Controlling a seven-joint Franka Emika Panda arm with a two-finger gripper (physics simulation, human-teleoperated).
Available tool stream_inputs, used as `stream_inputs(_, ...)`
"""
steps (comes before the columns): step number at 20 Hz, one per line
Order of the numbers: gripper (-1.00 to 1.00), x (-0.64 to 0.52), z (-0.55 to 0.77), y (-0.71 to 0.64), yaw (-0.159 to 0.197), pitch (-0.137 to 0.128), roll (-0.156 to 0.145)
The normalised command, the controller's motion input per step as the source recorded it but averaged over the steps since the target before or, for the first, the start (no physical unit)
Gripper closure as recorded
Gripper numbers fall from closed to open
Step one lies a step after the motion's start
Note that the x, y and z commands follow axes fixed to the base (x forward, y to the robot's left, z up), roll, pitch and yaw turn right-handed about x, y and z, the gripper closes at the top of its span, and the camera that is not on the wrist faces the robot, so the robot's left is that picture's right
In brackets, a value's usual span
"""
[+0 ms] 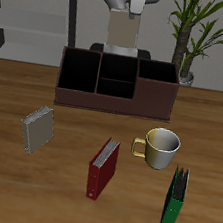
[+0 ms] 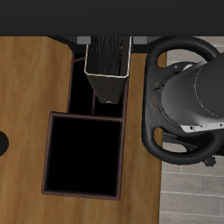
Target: Place the left yellow book into the back desk caddy's back compartment
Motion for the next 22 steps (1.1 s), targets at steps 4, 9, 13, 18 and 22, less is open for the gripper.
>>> stream_inputs(4, 1.0, -0.01, -0.02, 0.05, -0.007, 0.004, 0.005)
stream_inputs(9, 1.0, 0.01, -0.12, -0.04, 0.012, 0.02, -0.001)
stream_inputs(13, 1.0, 0.01, -0.2, -0.1, 0.024, 0.022, -0.015)
stream_inputs(18, 1.0, 0.0, -0.09, -0.17, 0.019, -0.002, -0.031)
stream_inputs(22, 1.0, -0.02, 0.01, -0.06, -0.023, -0.01, -0.012)
